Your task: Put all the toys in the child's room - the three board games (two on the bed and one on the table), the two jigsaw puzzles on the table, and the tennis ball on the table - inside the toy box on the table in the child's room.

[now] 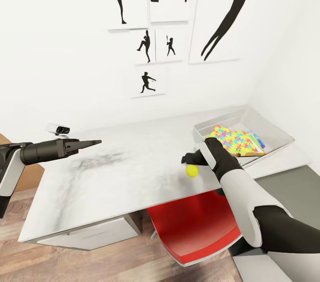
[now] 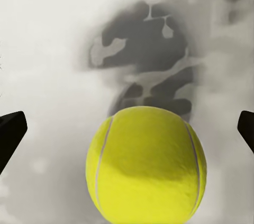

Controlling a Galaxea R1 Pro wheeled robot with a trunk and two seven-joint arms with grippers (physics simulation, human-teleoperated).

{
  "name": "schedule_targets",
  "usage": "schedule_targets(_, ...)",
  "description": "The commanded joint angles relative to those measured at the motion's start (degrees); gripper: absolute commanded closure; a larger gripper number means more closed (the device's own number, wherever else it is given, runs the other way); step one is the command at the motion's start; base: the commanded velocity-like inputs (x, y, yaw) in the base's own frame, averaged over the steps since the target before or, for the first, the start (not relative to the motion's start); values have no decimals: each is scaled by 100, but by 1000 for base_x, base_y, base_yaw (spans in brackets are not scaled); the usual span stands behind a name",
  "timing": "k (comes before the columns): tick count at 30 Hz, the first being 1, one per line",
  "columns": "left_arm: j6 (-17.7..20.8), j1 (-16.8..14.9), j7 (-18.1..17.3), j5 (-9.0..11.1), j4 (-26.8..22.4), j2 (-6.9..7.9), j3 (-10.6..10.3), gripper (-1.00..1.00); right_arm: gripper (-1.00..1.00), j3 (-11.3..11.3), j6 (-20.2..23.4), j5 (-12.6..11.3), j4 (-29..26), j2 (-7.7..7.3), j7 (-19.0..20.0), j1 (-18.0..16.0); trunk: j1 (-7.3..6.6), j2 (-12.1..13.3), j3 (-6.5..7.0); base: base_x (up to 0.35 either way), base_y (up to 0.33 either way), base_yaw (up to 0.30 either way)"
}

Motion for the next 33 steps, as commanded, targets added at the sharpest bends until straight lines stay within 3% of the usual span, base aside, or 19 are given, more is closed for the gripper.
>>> schedule_targets(1, 45, -5, -6, 13, -1, 2, -1, -100, -100, 17, 13, -129, 144, -6, -59, -1, 6, -6, -14, 0, 0, 0)
schedule_targets(33, 45, -5, -7, 26, -1, 8, 1, -100, -100, 17, 75, -141, 153, -8, -41, 0, 6, -6, -58, -36, 0, 0)
